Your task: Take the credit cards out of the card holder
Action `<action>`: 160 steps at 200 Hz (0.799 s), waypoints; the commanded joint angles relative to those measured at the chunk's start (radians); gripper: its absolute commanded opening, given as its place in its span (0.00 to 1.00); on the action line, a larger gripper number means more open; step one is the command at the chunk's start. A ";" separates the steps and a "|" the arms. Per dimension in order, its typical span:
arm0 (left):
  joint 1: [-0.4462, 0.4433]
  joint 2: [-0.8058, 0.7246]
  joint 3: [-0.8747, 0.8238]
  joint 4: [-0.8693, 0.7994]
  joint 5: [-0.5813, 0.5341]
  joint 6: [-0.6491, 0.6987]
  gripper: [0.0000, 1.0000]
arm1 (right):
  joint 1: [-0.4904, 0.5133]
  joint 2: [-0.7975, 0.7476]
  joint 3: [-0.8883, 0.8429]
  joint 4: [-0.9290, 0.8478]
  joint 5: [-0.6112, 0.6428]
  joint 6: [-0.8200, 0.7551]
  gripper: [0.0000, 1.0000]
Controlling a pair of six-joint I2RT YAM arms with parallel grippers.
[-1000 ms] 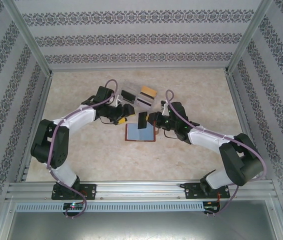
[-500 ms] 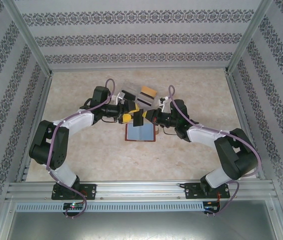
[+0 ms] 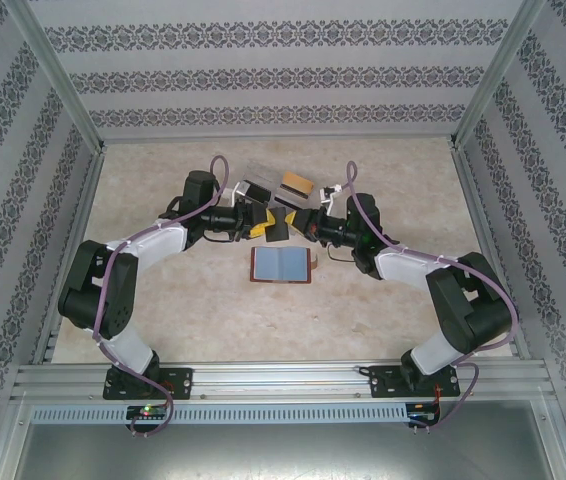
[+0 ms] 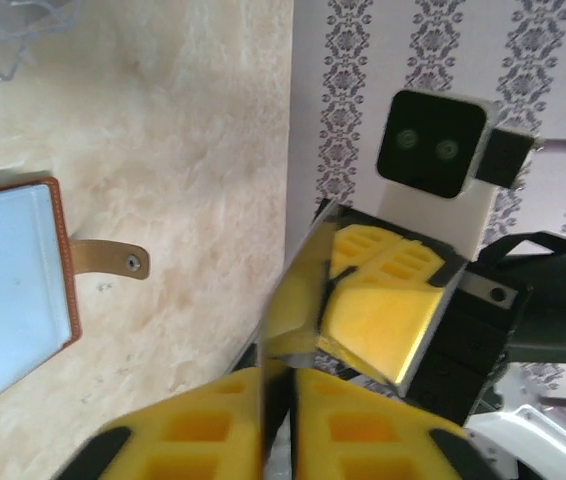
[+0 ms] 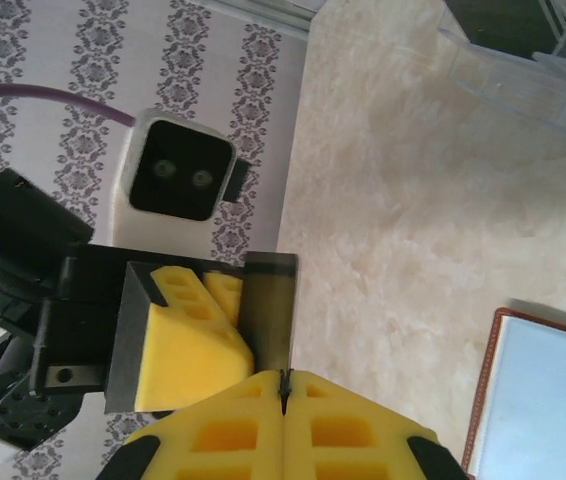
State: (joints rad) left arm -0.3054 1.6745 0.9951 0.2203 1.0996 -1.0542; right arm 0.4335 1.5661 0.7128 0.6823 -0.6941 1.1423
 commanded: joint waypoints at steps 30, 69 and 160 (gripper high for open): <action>-0.001 -0.023 -0.017 0.094 -0.048 -0.051 0.00 | 0.006 0.022 -0.020 0.185 -0.033 0.114 0.30; 0.000 -0.041 -0.032 0.113 -0.105 -0.103 0.00 | 0.019 0.074 -0.036 0.330 -0.039 0.225 0.32; 0.013 -0.092 -0.061 0.102 -0.199 -0.130 0.00 | 0.051 0.103 -0.059 0.367 -0.011 0.274 0.19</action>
State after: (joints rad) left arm -0.3042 1.6054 0.9482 0.2867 0.9340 -1.1683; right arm 0.4740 1.6619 0.6704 0.9768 -0.6975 1.4075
